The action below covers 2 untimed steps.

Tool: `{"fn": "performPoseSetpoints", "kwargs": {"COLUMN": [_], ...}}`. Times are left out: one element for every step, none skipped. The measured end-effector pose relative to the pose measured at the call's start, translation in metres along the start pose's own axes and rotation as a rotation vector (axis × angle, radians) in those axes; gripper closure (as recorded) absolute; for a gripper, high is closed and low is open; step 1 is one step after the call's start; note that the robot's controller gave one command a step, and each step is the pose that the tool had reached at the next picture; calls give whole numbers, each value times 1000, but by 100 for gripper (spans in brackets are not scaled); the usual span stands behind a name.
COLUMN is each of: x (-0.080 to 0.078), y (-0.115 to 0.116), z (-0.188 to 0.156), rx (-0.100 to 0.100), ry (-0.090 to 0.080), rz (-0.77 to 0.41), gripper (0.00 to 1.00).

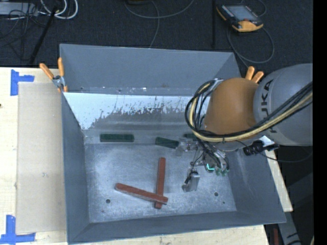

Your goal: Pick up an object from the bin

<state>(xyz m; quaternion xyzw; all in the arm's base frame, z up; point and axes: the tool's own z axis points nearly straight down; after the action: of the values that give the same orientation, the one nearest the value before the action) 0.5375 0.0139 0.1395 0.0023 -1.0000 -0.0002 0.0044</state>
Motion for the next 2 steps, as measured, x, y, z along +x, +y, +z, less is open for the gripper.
{"fn": "performPoseSetpoints", "kwargs": {"x": [3, 2], "y": [67, 66], "z": [72, 70], "rx": [0, 1], "ry": [-2, -6], "rz": [-307, -303], "gripper": [0, 100]}}
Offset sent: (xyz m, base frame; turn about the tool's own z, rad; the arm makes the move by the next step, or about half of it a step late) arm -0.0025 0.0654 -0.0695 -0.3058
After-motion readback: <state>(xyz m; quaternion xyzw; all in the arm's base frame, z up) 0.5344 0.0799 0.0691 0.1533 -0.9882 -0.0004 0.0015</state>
